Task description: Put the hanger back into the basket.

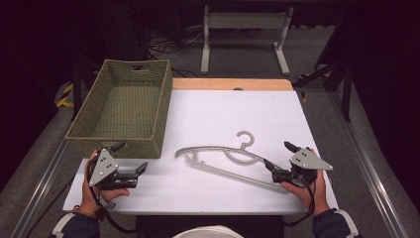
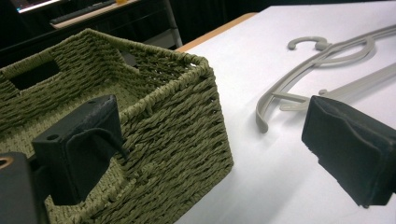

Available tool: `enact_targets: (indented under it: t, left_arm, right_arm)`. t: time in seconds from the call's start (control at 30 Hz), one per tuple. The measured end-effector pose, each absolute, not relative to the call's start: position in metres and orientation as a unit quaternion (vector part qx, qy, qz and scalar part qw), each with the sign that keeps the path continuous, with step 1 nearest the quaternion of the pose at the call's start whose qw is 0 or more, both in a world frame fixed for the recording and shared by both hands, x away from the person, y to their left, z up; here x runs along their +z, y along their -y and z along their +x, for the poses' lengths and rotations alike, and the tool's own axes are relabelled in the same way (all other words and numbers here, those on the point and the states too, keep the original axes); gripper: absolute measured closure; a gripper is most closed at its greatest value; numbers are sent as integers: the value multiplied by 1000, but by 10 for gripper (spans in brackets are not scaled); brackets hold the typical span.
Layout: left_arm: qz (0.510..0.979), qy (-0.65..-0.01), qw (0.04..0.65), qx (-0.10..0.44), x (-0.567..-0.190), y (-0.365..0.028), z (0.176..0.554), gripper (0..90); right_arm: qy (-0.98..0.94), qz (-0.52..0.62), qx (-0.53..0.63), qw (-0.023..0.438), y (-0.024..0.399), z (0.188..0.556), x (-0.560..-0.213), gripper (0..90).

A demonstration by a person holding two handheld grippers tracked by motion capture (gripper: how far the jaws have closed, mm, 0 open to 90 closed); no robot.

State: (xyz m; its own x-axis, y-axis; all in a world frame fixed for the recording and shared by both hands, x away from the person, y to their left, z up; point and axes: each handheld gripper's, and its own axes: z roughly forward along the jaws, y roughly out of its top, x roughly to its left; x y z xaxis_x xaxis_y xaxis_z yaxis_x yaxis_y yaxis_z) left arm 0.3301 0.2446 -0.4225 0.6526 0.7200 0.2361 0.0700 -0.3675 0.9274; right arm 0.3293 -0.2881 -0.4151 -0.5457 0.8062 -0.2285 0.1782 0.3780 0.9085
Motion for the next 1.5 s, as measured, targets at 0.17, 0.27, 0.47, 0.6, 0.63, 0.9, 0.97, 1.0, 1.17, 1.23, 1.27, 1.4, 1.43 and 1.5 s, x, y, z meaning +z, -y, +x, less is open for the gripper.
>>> enact_targets:
  t: [0.17,0.27,0.47,0.6,0.63,0.9,0.97,1.0,1.17,1.23,1.27,1.4,1.43,1.5]
  left_arm:
    - [762,-261,500,318,-424,-245,330,55]
    - [767,-258,495,318,-424,-245,332,50]
    - [781,-261,480,303,-430,-248,330,51]
    - [790,-259,472,294,-432,-246,330,56]
    - [791,-259,470,293,-433,-246,331,57]
    - [803,-253,464,275,-437,-242,331,61]
    - [804,-251,463,277,-436,-242,331,62]
    - [804,-251,463,277,-436,-242,331,62]
    - [808,-252,460,268,-437,-242,332,62]
    - [810,-253,460,263,-438,-240,332,64]
    - [811,-253,458,262,-438,-239,333,64]
    - [811,-254,460,256,-439,-236,333,64]
    - [811,-255,465,247,-440,-235,333,64]
    - [813,-252,463,248,-440,-233,334,64]
  right_arm:
    - [-756,325,450,346,287,328,-415,117]
    - [-766,328,442,334,286,330,-414,149]
    - [-808,347,398,262,288,339,-410,192]
    - [-832,372,346,222,295,351,-412,281]
    - [-838,376,330,217,295,353,-414,285]
    - [-869,400,253,142,307,363,-426,499]
    - [-875,400,240,129,307,364,-428,545]
    - [-878,398,232,128,307,365,-430,560]
    - [-880,395,230,126,305,366,-431,648]
    - [-885,387,226,123,303,368,-431,716]
    - [-889,382,221,120,301,369,-430,763]
    - [-904,361,199,113,295,375,-428,829]
    - [-907,357,193,113,293,376,-428,831]
    - [-912,348,185,116,291,377,-427,832]
